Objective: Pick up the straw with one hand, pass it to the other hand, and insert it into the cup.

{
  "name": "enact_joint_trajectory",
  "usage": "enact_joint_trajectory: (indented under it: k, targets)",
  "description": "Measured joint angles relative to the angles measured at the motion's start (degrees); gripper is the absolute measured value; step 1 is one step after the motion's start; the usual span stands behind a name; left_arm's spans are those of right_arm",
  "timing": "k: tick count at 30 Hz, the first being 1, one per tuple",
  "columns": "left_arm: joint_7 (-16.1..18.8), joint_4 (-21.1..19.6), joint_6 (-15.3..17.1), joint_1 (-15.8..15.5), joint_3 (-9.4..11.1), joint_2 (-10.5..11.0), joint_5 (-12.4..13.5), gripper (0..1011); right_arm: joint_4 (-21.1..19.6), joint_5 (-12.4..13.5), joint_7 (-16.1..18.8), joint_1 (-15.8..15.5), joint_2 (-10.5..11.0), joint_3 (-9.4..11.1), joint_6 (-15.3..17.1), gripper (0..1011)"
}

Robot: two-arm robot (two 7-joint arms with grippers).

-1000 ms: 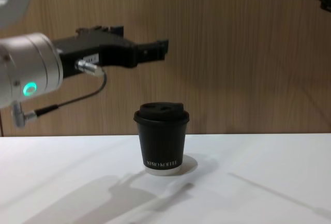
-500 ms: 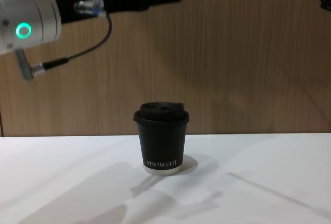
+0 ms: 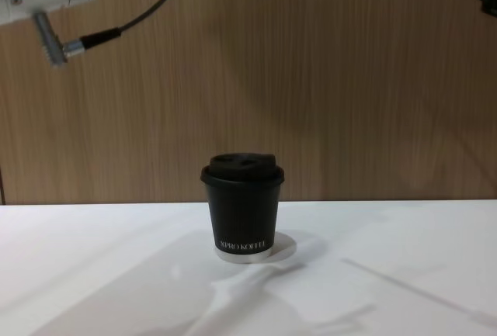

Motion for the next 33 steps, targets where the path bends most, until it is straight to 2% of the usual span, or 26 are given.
enact_joint_trajectory:
  k: [14, 33]
  targets:
    - [-1.1, -0.3, 3.2, -1.4, 0.2, -0.9, -5.3, 1003, 0.0, 0.0, 0.0, 0.0, 0.0, 0.0, 0.0, 0]
    - [-0.3, 1.9, 5.9, -3.9, 1.8, -3.8, -9.7, 1003, 0.0, 0.0, 0.0, 0.0, 0.0, 0.0, 0.0, 0]
